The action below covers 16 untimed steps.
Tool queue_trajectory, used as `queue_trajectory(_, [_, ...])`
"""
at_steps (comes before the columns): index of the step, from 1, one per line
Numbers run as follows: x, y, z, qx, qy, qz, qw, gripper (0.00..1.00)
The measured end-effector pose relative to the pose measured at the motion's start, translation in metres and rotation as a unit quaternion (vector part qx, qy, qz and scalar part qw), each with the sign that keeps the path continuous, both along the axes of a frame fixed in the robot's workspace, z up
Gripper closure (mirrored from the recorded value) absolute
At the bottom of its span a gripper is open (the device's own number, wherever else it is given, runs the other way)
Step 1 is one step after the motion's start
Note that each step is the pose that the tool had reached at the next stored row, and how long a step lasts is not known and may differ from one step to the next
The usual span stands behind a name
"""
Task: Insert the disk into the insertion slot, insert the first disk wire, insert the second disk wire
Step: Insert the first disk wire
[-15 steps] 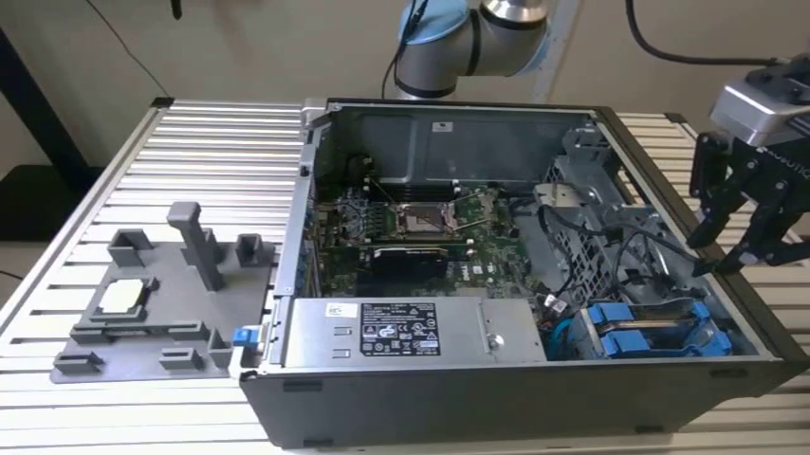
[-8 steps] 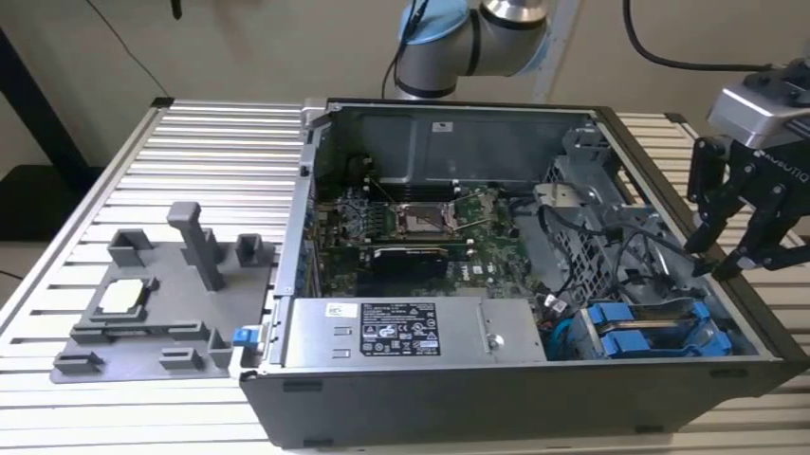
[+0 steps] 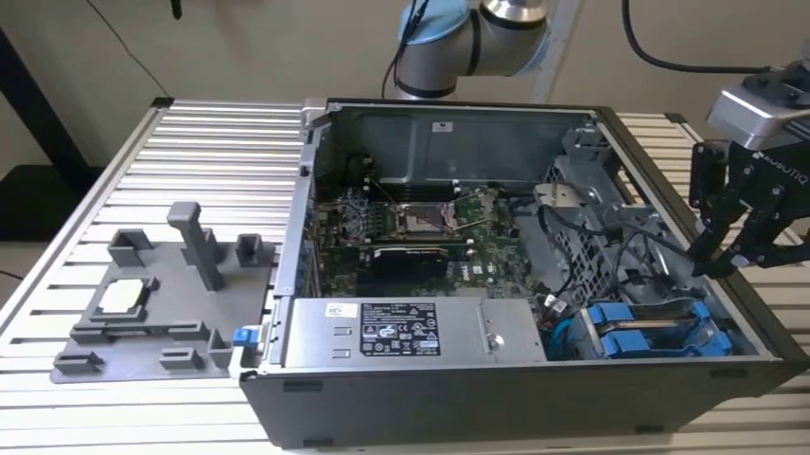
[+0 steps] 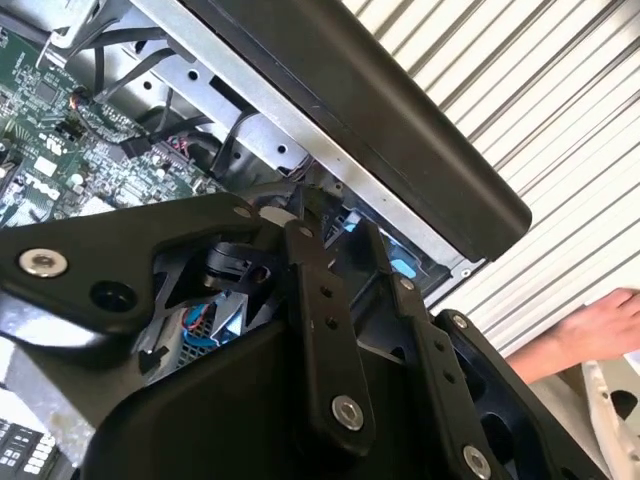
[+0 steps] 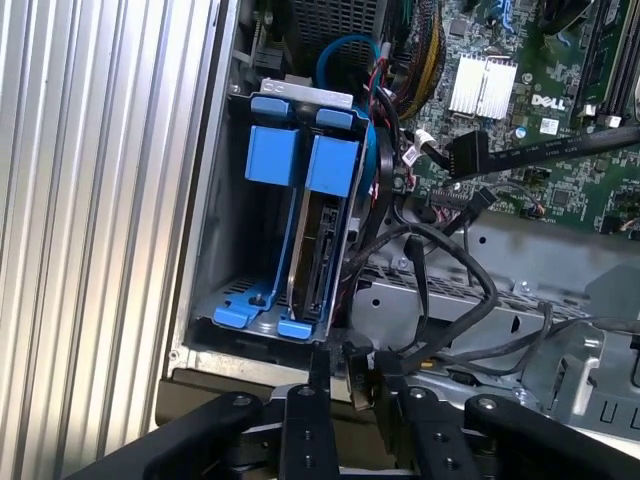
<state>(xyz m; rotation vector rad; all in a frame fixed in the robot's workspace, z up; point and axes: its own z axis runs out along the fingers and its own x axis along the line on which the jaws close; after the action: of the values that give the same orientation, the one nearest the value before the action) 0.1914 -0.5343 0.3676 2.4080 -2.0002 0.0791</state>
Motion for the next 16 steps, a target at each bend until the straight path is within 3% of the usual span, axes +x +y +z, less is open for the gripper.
queue_trajectory(1, [0.0000, 0.0000, 0.0000, 0.0000, 0.0000, 0.000, 1.0000, 0.69])
queue_trajectory(6, [0.0000, 0.0000, -0.0001, 0.0000, 0.0000, 0.000, 1.0000, 0.71])
queue_trajectory(7, [0.0000, 0.0000, -0.0001, 0.0000, 0.0000, 0.000, 1.0000, 0.78])
queue_trajectory(16, [-0.0038, -0.0025, -0.0003, 0.0000, 0.0000, -0.001, 1.0000, 0.81])
